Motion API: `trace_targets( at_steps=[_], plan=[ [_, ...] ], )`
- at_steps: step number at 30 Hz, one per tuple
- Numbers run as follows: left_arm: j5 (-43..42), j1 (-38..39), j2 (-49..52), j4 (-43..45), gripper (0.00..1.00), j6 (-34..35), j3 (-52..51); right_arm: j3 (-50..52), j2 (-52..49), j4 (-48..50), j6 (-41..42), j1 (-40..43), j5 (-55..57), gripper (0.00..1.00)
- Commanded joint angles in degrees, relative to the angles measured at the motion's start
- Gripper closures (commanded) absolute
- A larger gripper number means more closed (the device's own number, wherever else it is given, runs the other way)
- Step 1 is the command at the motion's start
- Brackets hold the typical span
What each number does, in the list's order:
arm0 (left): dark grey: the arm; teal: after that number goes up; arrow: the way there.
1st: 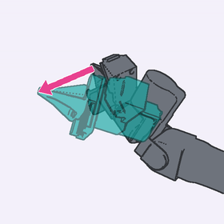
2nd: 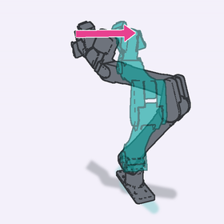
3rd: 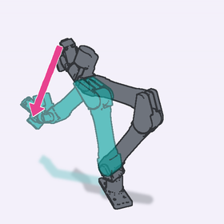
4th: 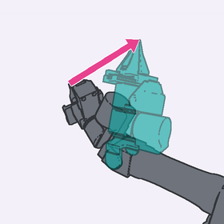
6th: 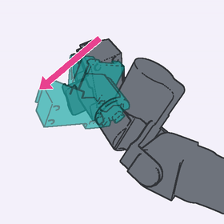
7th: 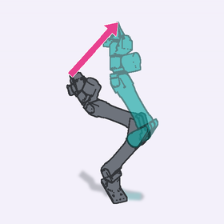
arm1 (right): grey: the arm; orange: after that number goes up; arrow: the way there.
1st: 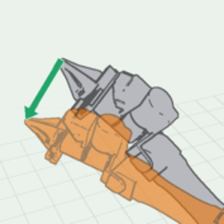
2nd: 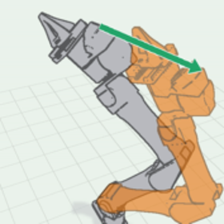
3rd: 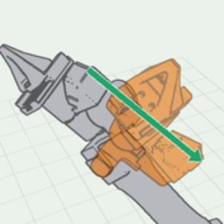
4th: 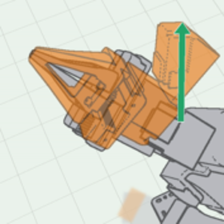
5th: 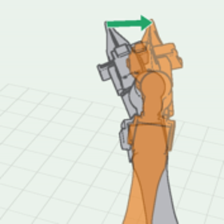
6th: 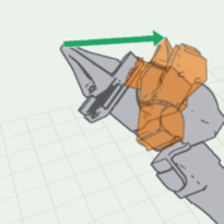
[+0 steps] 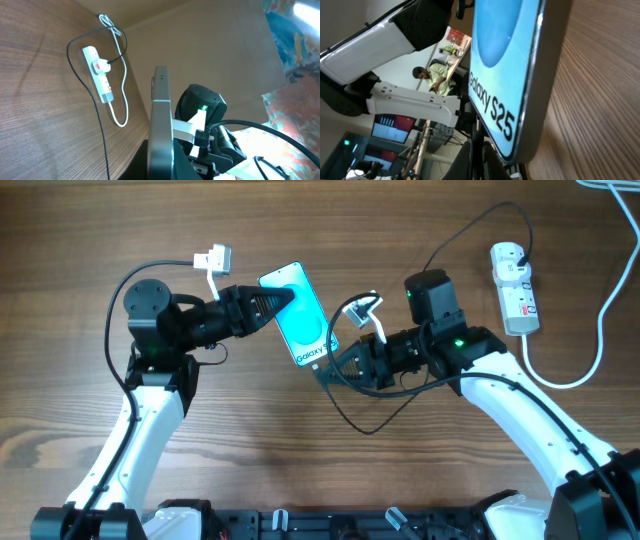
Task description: Plug charger to phone and switch on socket
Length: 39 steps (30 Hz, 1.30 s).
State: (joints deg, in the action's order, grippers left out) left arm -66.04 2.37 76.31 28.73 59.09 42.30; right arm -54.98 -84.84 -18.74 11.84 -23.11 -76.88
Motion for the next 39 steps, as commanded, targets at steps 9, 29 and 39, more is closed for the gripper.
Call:
trace_targets(
  at_steps=[9, 29, 39],
  plan=[
    [-1.62, 0.13, -0.17, 0.48, 0.96, 0.33, 0.68, -0.39, -0.09, 3.06, 3.39, 0.44, 0.61, 0.96],
    [-2.16, -0.02, -0.17, 4.96, 0.96, 1.64, 0.68, 0.24, -0.09, 1.11, 6.51, 3.10, -5.57, 0.96],
    [-1.14, -0.02, -0.17, 4.94, 0.96, 3.37, 0.68, 0.26, -0.09, 3.08, 7.91, 3.10, -5.29, 0.96]
  ],
)
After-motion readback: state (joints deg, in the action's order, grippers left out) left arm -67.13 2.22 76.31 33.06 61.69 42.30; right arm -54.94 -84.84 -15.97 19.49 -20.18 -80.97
